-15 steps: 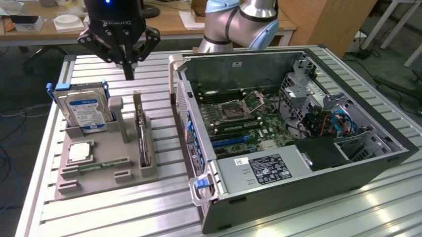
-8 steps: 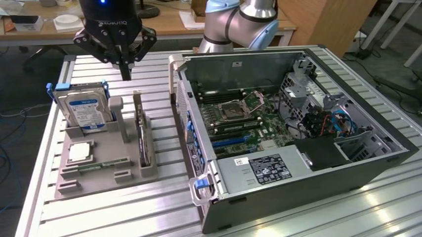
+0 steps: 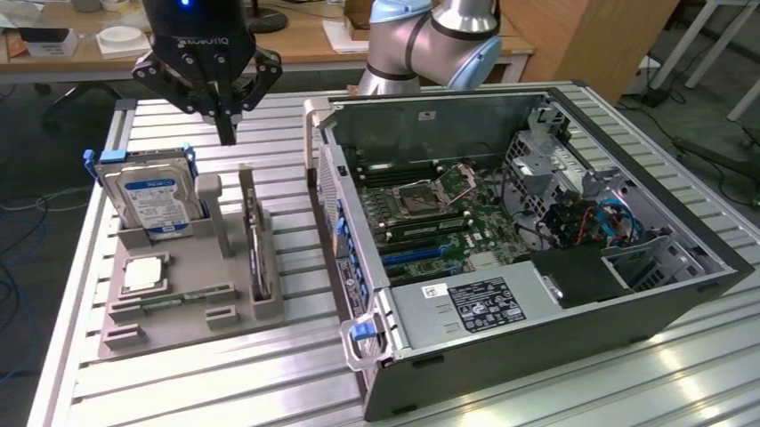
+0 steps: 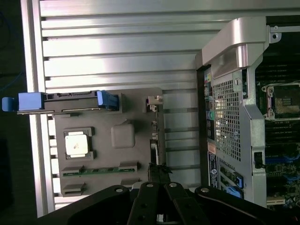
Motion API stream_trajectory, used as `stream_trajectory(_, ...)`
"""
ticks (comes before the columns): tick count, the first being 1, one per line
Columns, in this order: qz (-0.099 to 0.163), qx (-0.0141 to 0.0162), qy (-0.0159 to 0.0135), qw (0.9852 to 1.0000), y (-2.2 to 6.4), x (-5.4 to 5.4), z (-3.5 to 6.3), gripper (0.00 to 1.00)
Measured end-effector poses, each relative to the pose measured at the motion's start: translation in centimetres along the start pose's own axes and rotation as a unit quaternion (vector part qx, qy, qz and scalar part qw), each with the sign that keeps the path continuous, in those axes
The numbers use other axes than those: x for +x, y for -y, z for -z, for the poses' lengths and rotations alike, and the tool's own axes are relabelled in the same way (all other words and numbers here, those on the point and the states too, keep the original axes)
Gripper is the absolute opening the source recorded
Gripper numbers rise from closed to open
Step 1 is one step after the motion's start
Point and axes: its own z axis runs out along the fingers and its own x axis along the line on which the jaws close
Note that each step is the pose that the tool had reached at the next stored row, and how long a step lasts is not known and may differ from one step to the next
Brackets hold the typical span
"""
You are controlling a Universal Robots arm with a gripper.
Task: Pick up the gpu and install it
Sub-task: 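Pick up the gpu and move the gpu toward the slot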
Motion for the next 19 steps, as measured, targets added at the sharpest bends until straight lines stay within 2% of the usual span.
stream_trajectory(2,0.0,0.0,0.0,1.0,0.0,0.0,0.0,0.11)
stream_trajectory(3,0.0,0.0,0.0,1.0,0.0,0.0,0.0,0.17)
stream_trajectory(4,0.0,0.0,0.0,1.0,0.0,0.0,0.0,0.17)
stream_trajectory(5,0.0,0.0,0.0,1.0,0.0,0.0,0.0,0.23)
stream_trajectory(6,0.0,0.0,0.0,1.0,0.0,0.0,0.0,0.23)
stream_trajectory(8,0.0,0.0,0.0,1.0,0.0,0.0,0.0,0.35)
stream_trajectory(9,0.0,0.0,0.0,1.0,0.0,0.0,0.0,0.35)
stream_trajectory(12,0.0,0.0,0.0,1.0,0.0,0.0,0.0,0.53)
stream_trajectory(14,0.0,0.0,0.0,1.0,0.0,0.0,0.0,0.53)
stream_trajectory(15,0.0,0.0,0.0,1.0,0.0,0.0,0.0,0.58)
stream_trajectory(16,0.0,0.0,0.0,1.0,0.0,0.0,0.0,0.58)
stream_trajectory(17,0.0,0.0,0.0,1.0,0.0,0.0,0.0,0.65)
stream_trajectory(19,0.0,-0.0001,0.0001,1.0,0.01,0.01,-0.01,0.65)
